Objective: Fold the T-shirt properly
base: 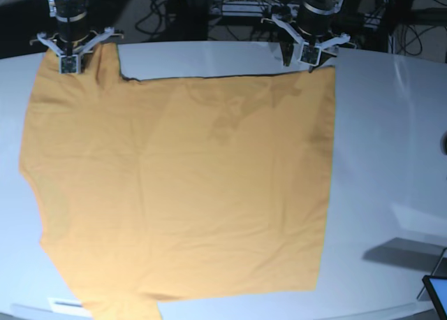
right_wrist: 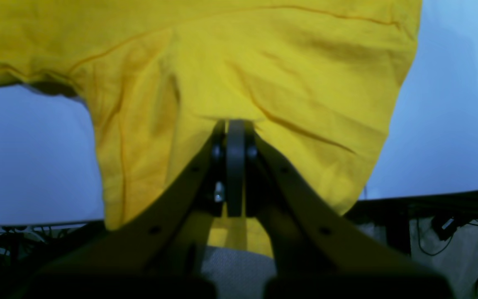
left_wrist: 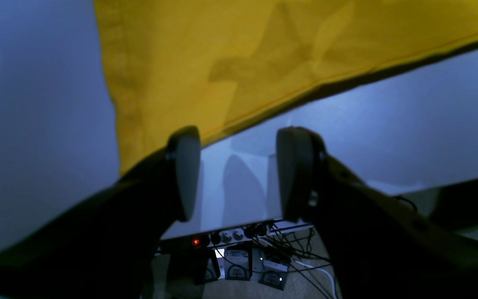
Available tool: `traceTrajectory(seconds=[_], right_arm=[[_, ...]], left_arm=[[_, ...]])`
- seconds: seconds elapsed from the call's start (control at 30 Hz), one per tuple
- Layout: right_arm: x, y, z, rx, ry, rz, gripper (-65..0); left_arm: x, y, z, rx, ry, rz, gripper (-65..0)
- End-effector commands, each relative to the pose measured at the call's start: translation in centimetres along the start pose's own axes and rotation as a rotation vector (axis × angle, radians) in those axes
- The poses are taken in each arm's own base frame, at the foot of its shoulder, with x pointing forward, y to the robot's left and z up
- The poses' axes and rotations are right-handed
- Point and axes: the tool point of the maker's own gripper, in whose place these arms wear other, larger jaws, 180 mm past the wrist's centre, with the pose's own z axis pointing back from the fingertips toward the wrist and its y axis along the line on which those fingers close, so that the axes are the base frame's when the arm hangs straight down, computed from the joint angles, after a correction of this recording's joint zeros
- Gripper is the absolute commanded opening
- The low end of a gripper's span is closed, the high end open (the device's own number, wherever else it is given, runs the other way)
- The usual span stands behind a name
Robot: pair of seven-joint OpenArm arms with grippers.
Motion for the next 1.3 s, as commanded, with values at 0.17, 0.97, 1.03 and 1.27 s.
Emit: traceTrajectory(seconds=[0.17, 0.97, 1.03, 1.27], right_arm=[[0.9, -0.4, 0.4, -0.013, -0.035, 0.004, -57.3], [0.7, 0.0, 1.6, 0.004, -0.075, 0.013, -35.4], [0.5, 0.1, 2.2, 0.010, -0.091, 0.018, -35.4], [-0.2, 2.4, 3.1, 0.081, -0.095, 0.022, -35.0]], left_arm=[[0.9, 0.2, 0.4, 0.001, -0.036, -0.010, -35.3], [0.9, -1.5, 0.5, -0.078, -0.038, -0.057, -28.7], [0.8, -1.5, 0.8, -0.076, -0.036, -0.056, -28.7], [0.9, -1.6, 1.1, -0.082, -0.039, -0.057, -27.4]])
